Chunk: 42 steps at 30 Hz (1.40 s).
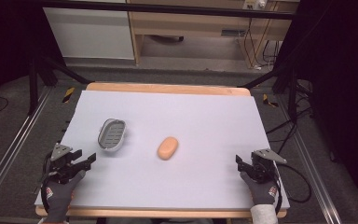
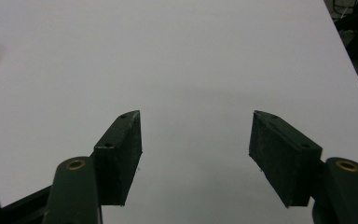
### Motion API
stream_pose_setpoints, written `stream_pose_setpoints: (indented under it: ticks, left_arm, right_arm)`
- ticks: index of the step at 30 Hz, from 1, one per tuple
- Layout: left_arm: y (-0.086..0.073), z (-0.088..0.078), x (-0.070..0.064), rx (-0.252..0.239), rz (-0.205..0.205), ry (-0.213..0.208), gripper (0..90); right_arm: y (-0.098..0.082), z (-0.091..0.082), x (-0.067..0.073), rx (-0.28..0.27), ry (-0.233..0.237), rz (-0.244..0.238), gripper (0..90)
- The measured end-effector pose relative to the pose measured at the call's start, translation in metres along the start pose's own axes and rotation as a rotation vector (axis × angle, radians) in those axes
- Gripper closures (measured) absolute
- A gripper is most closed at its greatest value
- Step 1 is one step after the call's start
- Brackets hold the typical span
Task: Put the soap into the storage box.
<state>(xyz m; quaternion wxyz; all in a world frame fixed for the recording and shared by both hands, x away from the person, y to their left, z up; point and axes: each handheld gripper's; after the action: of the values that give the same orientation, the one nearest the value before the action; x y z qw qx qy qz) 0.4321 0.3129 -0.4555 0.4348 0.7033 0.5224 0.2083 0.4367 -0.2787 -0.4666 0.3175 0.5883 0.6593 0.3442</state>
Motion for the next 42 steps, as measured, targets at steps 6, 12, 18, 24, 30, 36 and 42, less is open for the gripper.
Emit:
stream_pose_setpoints:
  ticks: [6,12,18,24,30,36,42]
  left_arm:
    - [0.001,0.0,-0.011,0.016,0.025,-0.014,39.3]
    - [0.003,0.003,-0.022,0.031,0.033,-0.045,36.0]
    - [0.006,0.004,-0.033,0.028,0.053,-0.074,33.7]
    - [0.01,0.005,-0.043,0.028,0.069,-0.101,33.0]
    - [0.019,0.004,-0.051,0.021,0.096,-0.129,31.2]
    - [0.031,0.001,-0.058,-0.002,0.112,-0.146,30.2]
    - [0.042,0.007,-0.067,-0.002,0.127,-0.166,29.8]
  right_arm:
    - [-0.002,-0.002,0.003,-0.005,0.002,-0.016,35.1]
    - [-0.004,-0.005,0.006,-0.002,0.018,-0.019,36.4]
    - [-0.005,-0.005,0.01,0.005,0.022,-0.038,36.2]
    - [-0.006,-0.005,0.012,0.012,0.019,-0.042,36.0]
    - [-0.005,-0.006,0.015,0.01,0.018,-0.053,35.8]
    - [-0.004,-0.008,0.016,0.005,0.022,-0.051,35.6]
    - [-0.002,-0.008,0.017,0.006,0.024,-0.044,34.8]
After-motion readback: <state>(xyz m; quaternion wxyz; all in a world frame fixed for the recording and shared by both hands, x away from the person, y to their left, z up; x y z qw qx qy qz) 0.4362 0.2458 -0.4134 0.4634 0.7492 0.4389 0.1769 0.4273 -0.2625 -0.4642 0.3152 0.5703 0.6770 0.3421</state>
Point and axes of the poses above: each handheld gripper's, and its own axes: z roughly forward along the jaws, y roughly out of its top, x roughly to its left, and after that the axes turned 6 degrees about -y, right-handed
